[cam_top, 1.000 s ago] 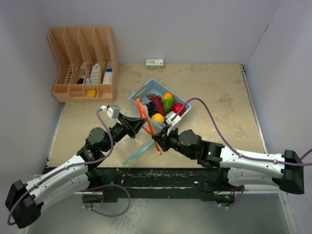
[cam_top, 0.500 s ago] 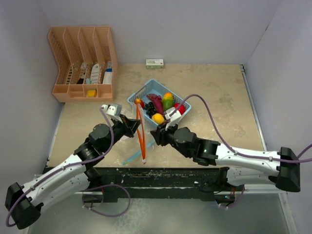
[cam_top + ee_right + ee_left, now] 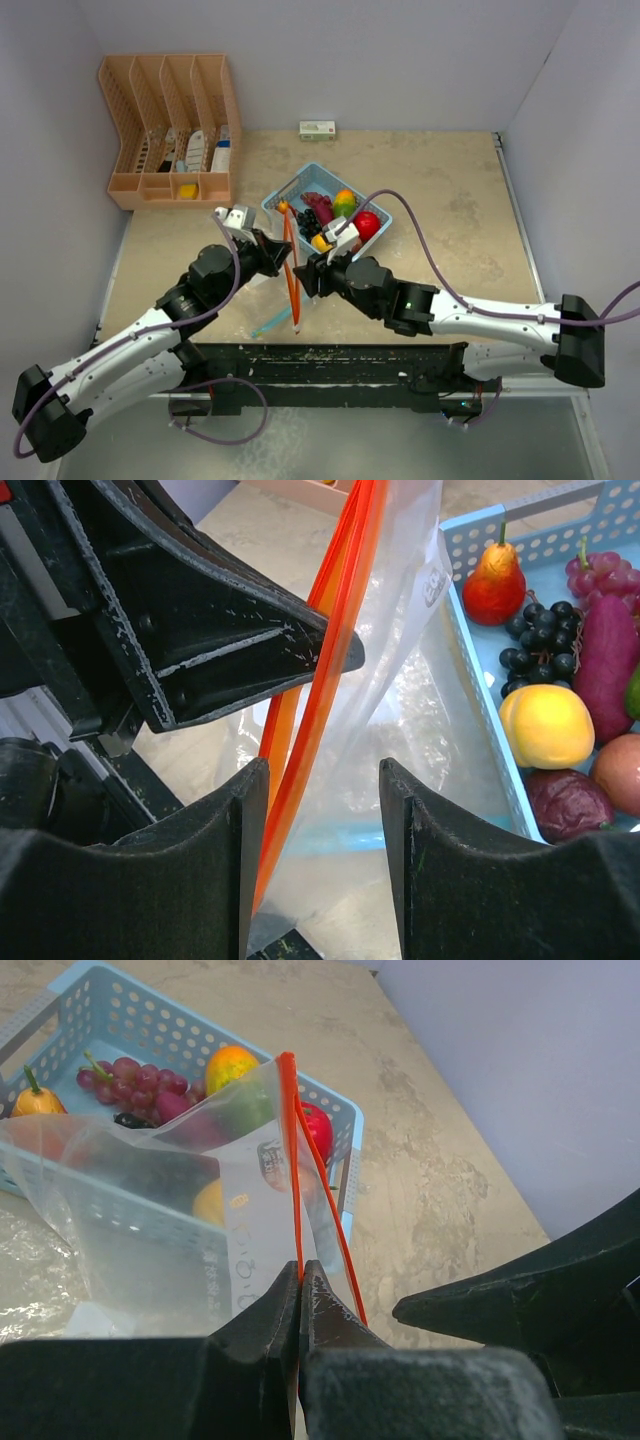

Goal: Place the food in the zip-top bag and seal the zipper
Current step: Open the zipper of the food storage bag.

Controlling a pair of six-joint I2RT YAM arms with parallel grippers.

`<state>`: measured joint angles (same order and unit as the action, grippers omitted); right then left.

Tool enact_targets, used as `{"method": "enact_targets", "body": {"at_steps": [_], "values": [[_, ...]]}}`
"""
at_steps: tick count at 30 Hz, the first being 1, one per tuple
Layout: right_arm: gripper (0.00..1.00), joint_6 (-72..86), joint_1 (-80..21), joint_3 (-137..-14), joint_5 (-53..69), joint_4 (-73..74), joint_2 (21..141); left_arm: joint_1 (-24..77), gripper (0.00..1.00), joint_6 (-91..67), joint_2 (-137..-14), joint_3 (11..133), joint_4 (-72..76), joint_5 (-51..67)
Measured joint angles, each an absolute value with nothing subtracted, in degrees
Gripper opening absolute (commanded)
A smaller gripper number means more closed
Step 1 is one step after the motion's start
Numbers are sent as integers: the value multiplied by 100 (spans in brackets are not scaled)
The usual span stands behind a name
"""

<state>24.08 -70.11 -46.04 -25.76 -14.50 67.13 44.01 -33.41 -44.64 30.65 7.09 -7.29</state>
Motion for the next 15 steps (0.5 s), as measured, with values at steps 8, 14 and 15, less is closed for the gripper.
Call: {"method": "enact_targets", "body": {"at_steps": [8, 14, 15], "values": [[50, 2615, -7011, -4661, -2617, -1470, 7087, 4401, 0, -3343, -4523, 3085, 694, -705], [36, 2805, -7011, -4801, -2869, -1485, 7306, 4401, 0, -3345, -4576, 3140, 661, -633], [33, 2840, -7011, -4801, -2928, -1479, 7319, 4401, 0, -3343, -4578, 3140, 655, -617]]}}
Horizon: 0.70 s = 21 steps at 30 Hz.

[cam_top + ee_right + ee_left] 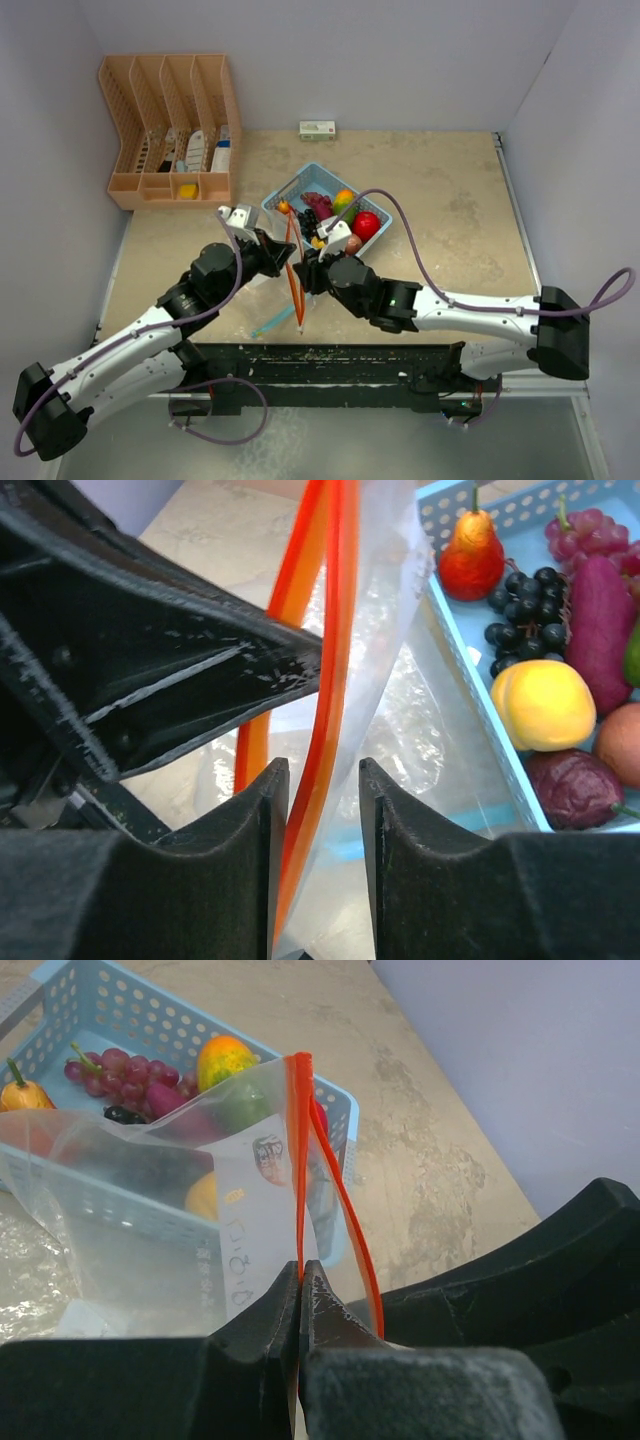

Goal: Place the food in the zip-top bag and seal the zipper
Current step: Open the zipper of the food storage bag.

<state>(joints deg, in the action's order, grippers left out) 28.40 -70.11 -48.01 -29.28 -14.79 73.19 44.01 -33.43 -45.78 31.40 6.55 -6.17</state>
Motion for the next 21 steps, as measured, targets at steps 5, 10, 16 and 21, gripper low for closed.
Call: {"method": "enact_targets", "body": {"at_steps": [5, 10, 16, 21], "values": [[2, 3129, -7011, -4877, -3452, -1164, 7395, 4401, 0, -3336, -4488, 3175, 377, -556], [0, 3264, -7011, -4877, -3859, -987, 7365, 4401, 0, -3326, -4058, 3267, -193, -558], [0, 3358, -7011, -4877, -4595, -585, 7231, 4401, 0, -3205, -3734, 3839, -1382, -683], [0, 3638, -7052, -4934, -5218, -86, 6919, 4442, 2, -3190, -3763, 4410, -2617, -1052]]}}
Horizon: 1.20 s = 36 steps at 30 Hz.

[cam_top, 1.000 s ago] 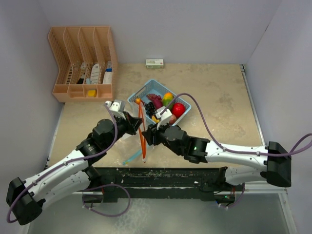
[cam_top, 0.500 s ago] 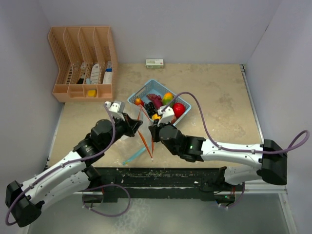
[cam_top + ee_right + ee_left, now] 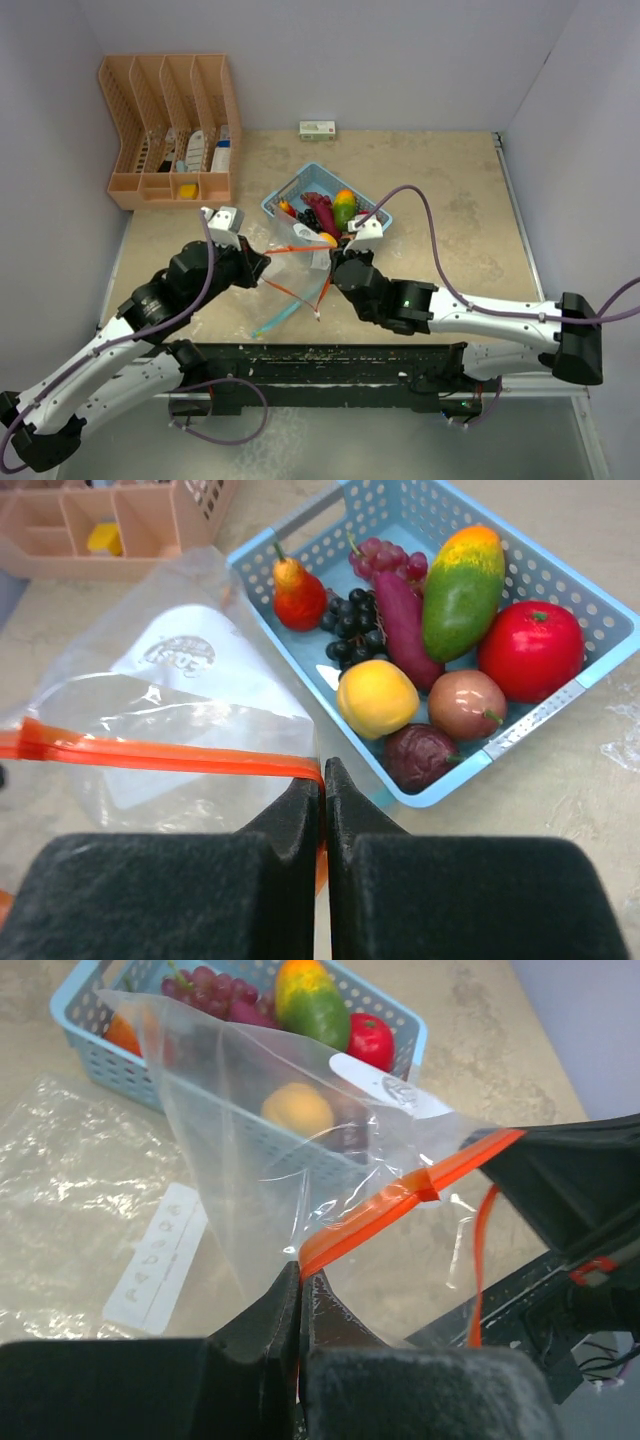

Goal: Place the food in the zip-top bag and seal the zipper
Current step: Open the zipper of the food storage bag.

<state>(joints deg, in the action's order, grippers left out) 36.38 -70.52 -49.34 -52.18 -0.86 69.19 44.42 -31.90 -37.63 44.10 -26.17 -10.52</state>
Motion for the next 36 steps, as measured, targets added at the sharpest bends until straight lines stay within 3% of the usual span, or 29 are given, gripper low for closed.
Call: {"method": "enact_targets", "body": {"at_steps": [8, 23, 24, 26, 30, 36], "values": [[0, 3398, -7063, -4880, -5312, -349, 6558, 4462, 25, -3118, -3859, 4659, -3041, -1396], [0, 2106, -7006, -5017, -4244, -2174, 7293, 4427, 49, -3234, -4770, 4228, -1328, -650], [0, 2091, -7006, -5043, -4235, -2185, 7301, 4427, 49, -3238, -4829, 4228, -1299, -617], [0, 2064, -7006, -5076, -4219, -2237, 7306, 4427, 38, -3242, -4899, 4228, -1284, -574], [0, 2047, -7006, -5089, -4217, -2300, 7306, 4427, 3, -3256, -4871, 4217, -1286, -567], [0, 2060, -7006, -5089, -4265, -2233, 7297, 4427, 0, -3273, -4482, 4134, -1581, -867]]}}
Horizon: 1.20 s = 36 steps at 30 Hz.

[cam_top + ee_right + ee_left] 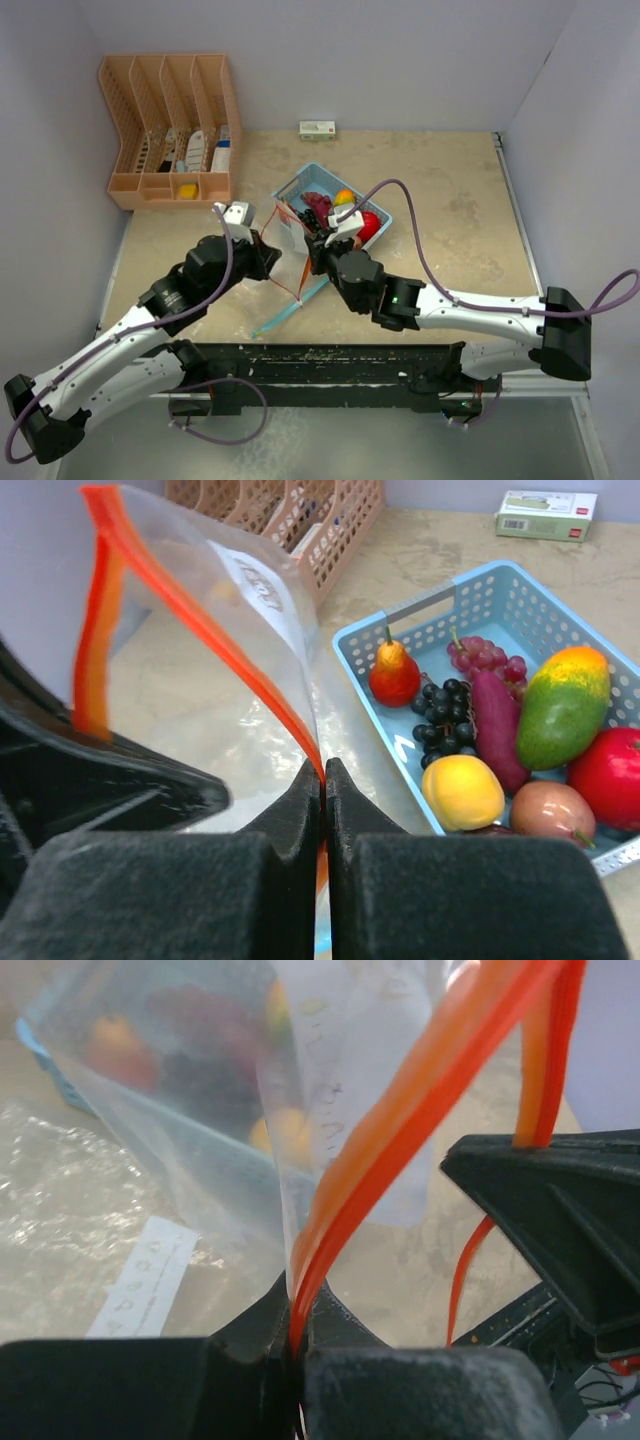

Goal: Place the food in the zip-top bag and seal the zipper
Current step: Open the zipper of the food storage bag.

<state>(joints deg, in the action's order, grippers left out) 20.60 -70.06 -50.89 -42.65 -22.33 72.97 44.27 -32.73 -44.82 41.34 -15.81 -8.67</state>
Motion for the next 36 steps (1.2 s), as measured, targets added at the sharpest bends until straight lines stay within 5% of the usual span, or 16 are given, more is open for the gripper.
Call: {"method": "enact_targets", "body": {"at_steps": [12, 23, 27, 36], "values": [[0, 2840, -7072, -5186, -5304, -718, 7172, 4451, 0, -3013, -3918, 4858, -3422, -2163], [58, 1684, -7004, -5605, -3065, -956, 7109, 4427, 0, -2571, -4440, 5815, -4241, -2705], [97, 1413, -7006, -6305, -2521, -781, 7491, 4427, 0, -2274, -4862, 6639, -4563, -2980], [99, 1098, -6976, -6077, -2257, -727, 6606, 4425, 0, -1793, -5297, 7369, -5216, -4324]]}}
